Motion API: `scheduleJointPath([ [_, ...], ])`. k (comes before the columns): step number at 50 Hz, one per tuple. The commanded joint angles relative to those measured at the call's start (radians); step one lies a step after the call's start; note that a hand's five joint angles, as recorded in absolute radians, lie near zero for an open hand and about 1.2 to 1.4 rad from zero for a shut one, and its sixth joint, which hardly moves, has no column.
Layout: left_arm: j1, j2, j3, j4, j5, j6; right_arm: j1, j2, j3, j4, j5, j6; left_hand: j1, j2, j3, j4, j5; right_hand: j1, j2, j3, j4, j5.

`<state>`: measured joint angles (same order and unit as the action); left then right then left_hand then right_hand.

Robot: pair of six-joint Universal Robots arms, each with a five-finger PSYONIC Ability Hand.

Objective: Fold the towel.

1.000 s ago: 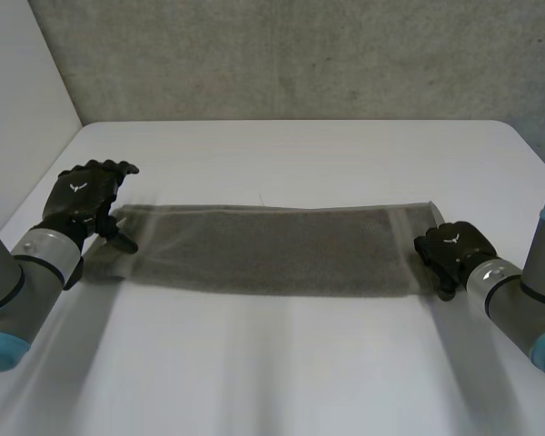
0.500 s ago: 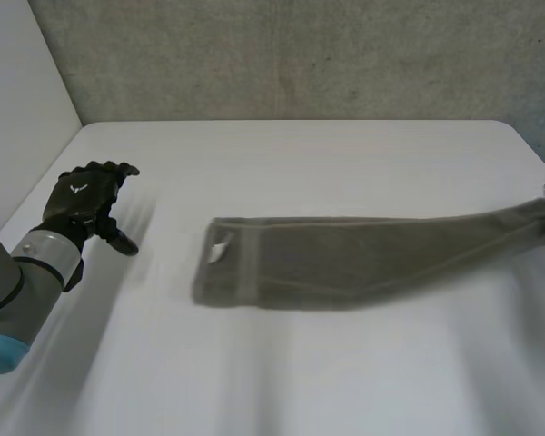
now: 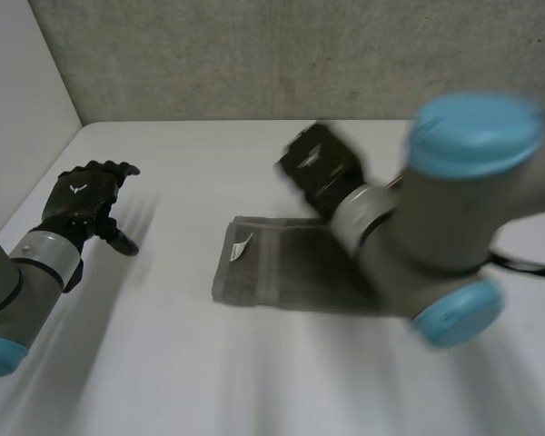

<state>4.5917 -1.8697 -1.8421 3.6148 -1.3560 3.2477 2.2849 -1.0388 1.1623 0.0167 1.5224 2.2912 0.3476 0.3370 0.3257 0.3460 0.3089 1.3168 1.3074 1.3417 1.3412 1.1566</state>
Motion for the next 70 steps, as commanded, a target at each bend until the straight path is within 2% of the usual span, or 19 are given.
scheduleJointPath([
  [1,0.000,-0.002,-0.002,0.001,0.000,0.000,0.097,0.158,0.023,-0.018,-0.004,-0.012,-0.090,-0.079,-0.068,-0.088,-0.226,-0.065,-0.055,-0.090,-0.089,-0.079],
  [3,-0.004,-0.003,-0.003,0.001,0.000,0.000,0.090,0.195,0.028,-0.018,0.001,-0.009,-0.093,-0.082,-0.071,-0.091,-0.229,-0.968,-0.959,-0.993,-0.993,-0.983],
  [4,-0.004,-0.003,-0.003,0.001,0.000,0.000,0.090,0.195,0.028,-0.018,0.001,-0.009,-0.093,-0.082,-0.071,-0.091,-0.229,-0.973,-0.964,-0.998,-0.998,-0.988],
  [5,-0.005,-0.003,-0.003,0.001,0.000,0.000,0.090,0.194,0.028,-0.017,0.013,-0.003,-0.093,-0.082,-0.071,-0.091,-0.229,-1.142,-1.133,-1.167,-1.167,-1.157],
  [9,-0.008,-0.005,-0.003,0.001,0.000,0.000,0.081,0.154,0.036,-0.017,0.004,0.025,-0.093,-0.082,-0.071,-0.091,-0.229,-1.142,-1.133,-1.167,-1.167,-1.157],
  [12,-0.008,-0.006,-0.003,0.001,0.000,0.001,0.010,0.031,0.085,-0.021,-0.002,0.099,-0.093,-0.082,-0.071,-0.091,-0.229,-1.142,-1.133,-1.167,-1.167,-1.157],
  [14,-0.008,-0.006,-0.003,0.001,0.000,0.000,-0.065,-0.088,0.163,-0.030,-0.042,0.215,-0.096,-0.085,-0.074,-0.094,-0.232,-1.142,-1.133,-1.167,-1.167,-1.157],
  [17,-0.008,-0.006,-0.003,0.001,0.000,0.000,-0.097,-0.138,0.201,-0.029,-0.079,0.274,-0.096,-0.085,-0.074,-0.094,-0.232,-1.142,-1.133,-1.167,-1.167,-1.157],
  [20,-0.010,-0.008,-0.003,0.001,0.000,0.000,-0.243,-0.239,0.330,-0.015,-0.181,0.391,-0.096,-0.085,-0.074,-0.094,-0.232,-1.142,-1.133,-1.167,-1.167,-1.157],
  [31,-0.013,-0.014,-0.006,0.001,0.000,0.001,-0.455,-0.279,0.631,-0.063,-0.289,0.286,-0.096,-0.085,-0.074,-0.094,-0.232,-1.142,-1.133,-1.167,-1.167,-1.157],
  [36,-0.020,-0.016,-0.011,0.001,0.000,0.001,-0.481,-0.170,0.708,-0.173,-0.321,0.249,-0.096,-0.085,-0.074,-0.094,-0.232,-0.769,-0.760,-0.794,-0.793,-0.783],
  [43,-0.027,-0.016,-0.019,0.001,0.000,0.001,-0.484,-0.106,0.694,-0.224,-0.315,0.243,-0.096,-0.085,-0.074,-0.094,-0.232,-0.540,-0.530,-0.565,-0.564,-0.554],
  [44,-0.030,-0.016,-0.019,0.001,0.000,0.001,-0.482,-0.092,0.688,-0.228,-0.311,0.243,-0.096,-0.085,-0.074,-0.094,-0.232,-0.347,-0.338,-0.372,-0.371,-0.361],
  [45,-0.030,-0.016,-0.019,0.001,0.000,0.001,-0.482,-0.092,0.688,-0.228,-0.311,0.243,-0.096,-0.085,-0.074,-0.094,-0.232,-0.345,-0.336,-0.370,-0.370,-0.360],
  [47,-0.031,-0.014,-0.020,0.001,0.000,0.001,-0.475,-0.073,0.671,-0.234,-0.288,0.243,-0.096,-0.085,-0.074,-0.094,-0.232,0.078,0.087,0.053,0.053,0.063],
  [56,-0.053,0.017,-0.009,-0.005,0.002,0.001,-0.458,-0.199,0.603,-0.215,-0.223,0.211,-0.102,-0.091,-0.080,-0.100,-0.238,0.079,0.089,0.055,0.055,0.065],
  [61,-0.089,0.083,0.007,-0.012,-0.002,-0.005,-0.298,-0.250,0.479,-0.132,-0.220,0.197,-0.102,-0.091,-0.080,-0.100,-0.238,0.079,0.089,0.055,0.055,0.065],
  [66,-0.096,0.173,0.021,-0.010,-0.008,-0.013,-0.072,-0.120,0.243,0.050,-0.219,0.159,-0.108,-0.097,-0.086,-0.106,-0.243,0.079,0.089,0.055,0.055,0.065],
  [70,-0.094,0.198,0.026,-0.010,-0.011,-0.013,0.028,-0.010,0.123,0.144,-0.219,0.077,-0.108,-0.097,-0.086,-0.106,-0.243,0.079,0.089,0.055,0.055,0.065],
])
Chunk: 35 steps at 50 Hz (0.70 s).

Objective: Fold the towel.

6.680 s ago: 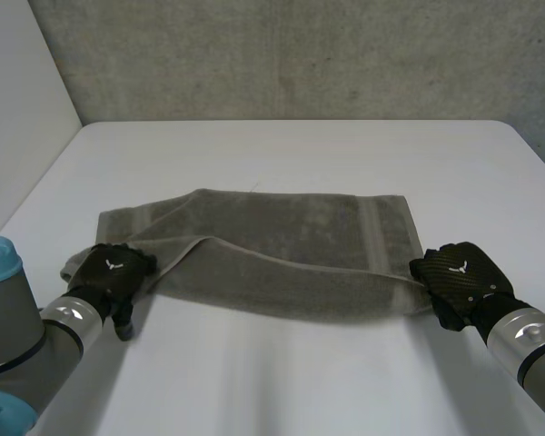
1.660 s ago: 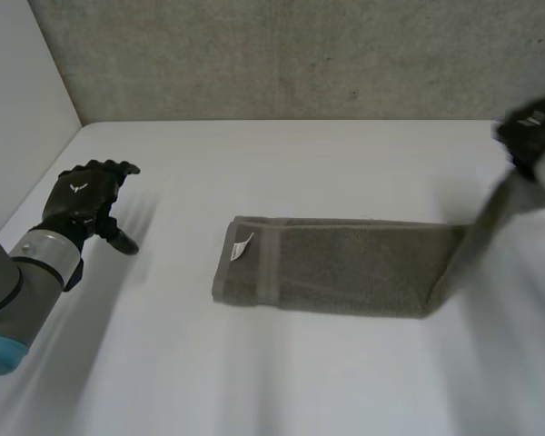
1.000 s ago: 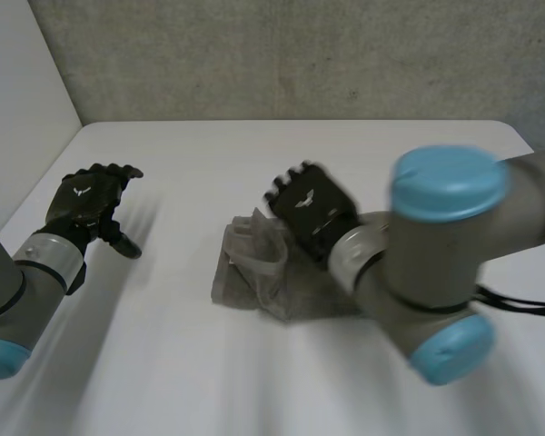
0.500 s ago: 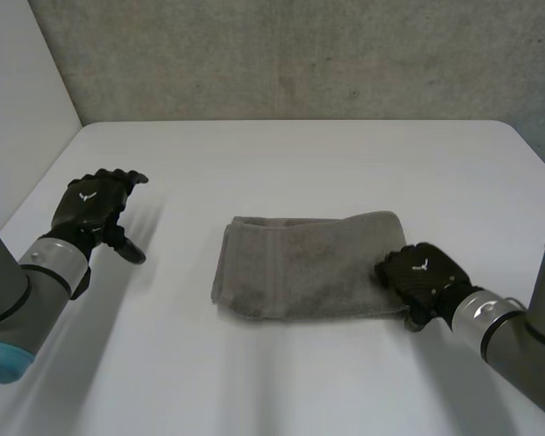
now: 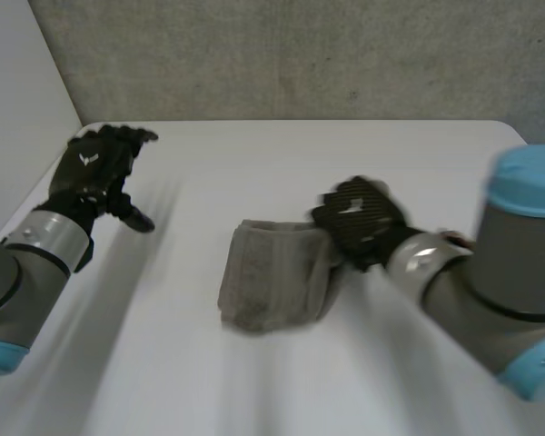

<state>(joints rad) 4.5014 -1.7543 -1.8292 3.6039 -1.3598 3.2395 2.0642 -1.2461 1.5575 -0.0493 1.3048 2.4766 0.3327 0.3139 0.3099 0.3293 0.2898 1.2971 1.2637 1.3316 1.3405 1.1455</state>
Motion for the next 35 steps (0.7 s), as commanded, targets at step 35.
scheduleJointPath([
  [35,-0.243,-0.189,0.274,-0.198,-0.121,-0.277,0.093,-0.010,-0.065,0.108,0.071,0.317,-0.058,-0.039,-0.035,-0.054,-0.189,-1.123,-1.089,-1.157,-1.166,-1.145],
])
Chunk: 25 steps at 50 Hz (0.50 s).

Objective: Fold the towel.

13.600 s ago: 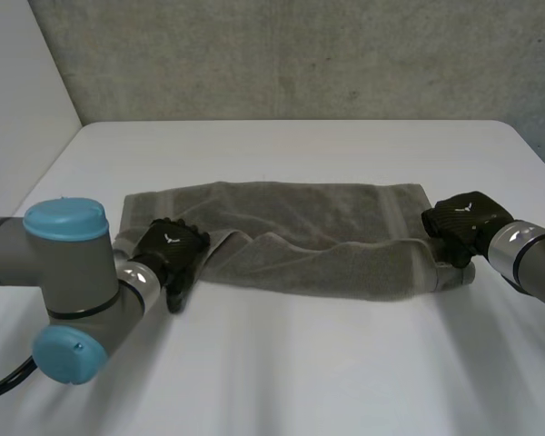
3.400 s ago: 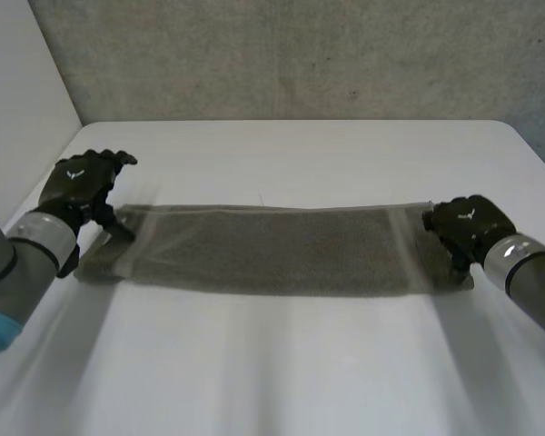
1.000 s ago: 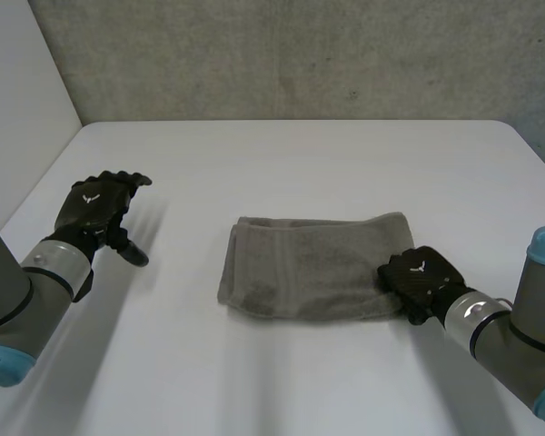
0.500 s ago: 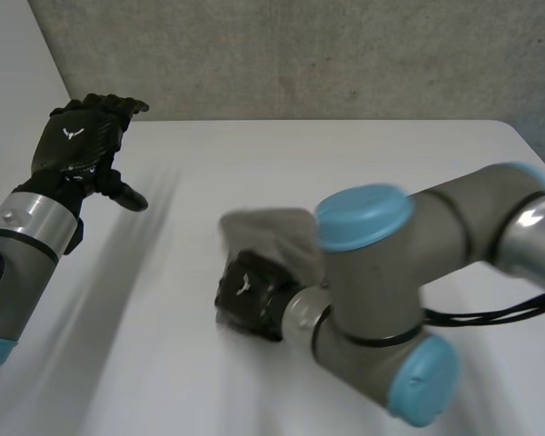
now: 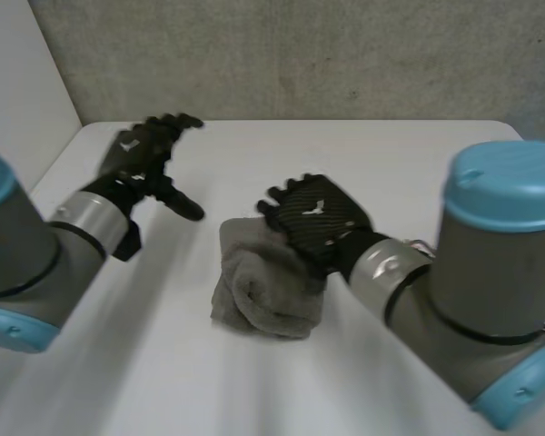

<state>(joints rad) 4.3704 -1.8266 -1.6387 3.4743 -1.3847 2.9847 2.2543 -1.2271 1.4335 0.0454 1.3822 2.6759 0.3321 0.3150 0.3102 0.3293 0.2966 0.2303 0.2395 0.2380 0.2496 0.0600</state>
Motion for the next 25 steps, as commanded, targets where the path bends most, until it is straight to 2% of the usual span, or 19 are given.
scheduleJointPath([
  [1,-0.141,-0.152,0.111,-0.081,-0.138,-0.023,-0.114,-0.026,0.070,0.013,-0.009,0.127,-0.057,-0.040,-0.035,-0.054,-0.196,-0.056,-0.065,-0.063,-0.075,-0.060],
  [2,-0.141,-0.152,0.111,-0.081,-0.139,-0.023,-0.114,-0.026,0.070,0.013,-0.009,0.127,-0.057,-0.040,-0.035,-0.054,-0.196,-0.056,-0.065,-0.063,-0.075,-0.060],
  [4,-0.193,-0.224,0.164,-0.107,-0.204,-0.018,-0.145,-0.003,0.077,0.013,-0.011,0.131,-0.057,-0.040,-0.035,-0.054,-0.196,-0.056,-0.065,-0.063,-0.075,-0.060],
  [7,-0.221,-0.287,0.194,-0.130,-0.231,-0.015,-0.154,0.053,0.073,0.008,-0.018,0.139,-0.060,-0.043,-0.038,-0.057,-0.199,-0.056,-0.065,-0.063,-0.075,-0.060],
  [16,-0.233,-0.378,0.180,-0.147,-0.237,0.019,-0.141,0.213,0.016,0.001,-0.025,0.190,-0.057,-0.040,-0.035,-0.054,-0.196,-0.056,-0.065,-0.063,-0.075,-0.060],
  [18,-0.232,-0.392,0.172,-0.144,-0.237,0.037,-0.141,0.255,-0.012,0.002,-0.025,0.213,-0.060,-0.043,-0.038,-0.057,-0.199,-0.056,-0.065,-0.063,-0.075,-0.060],
  [20,-0.227,-0.418,0.160,-0.143,-0.237,0.103,-0.141,0.320,-0.065,0.007,-0.020,0.242,-0.060,-0.043,-0.038,-0.057,-0.199,-0.056,-0.065,-0.063,-0.075,-0.060],
  [25,-0.210,-0.422,0.148,-0.138,-0.237,0.198,-0.137,0.374,-0.119,0.010,-0.011,0.249,-0.063,-0.046,-0.041,-0.060,-0.202,-0.056,-0.065,-0.063,-0.075,-0.060],
])
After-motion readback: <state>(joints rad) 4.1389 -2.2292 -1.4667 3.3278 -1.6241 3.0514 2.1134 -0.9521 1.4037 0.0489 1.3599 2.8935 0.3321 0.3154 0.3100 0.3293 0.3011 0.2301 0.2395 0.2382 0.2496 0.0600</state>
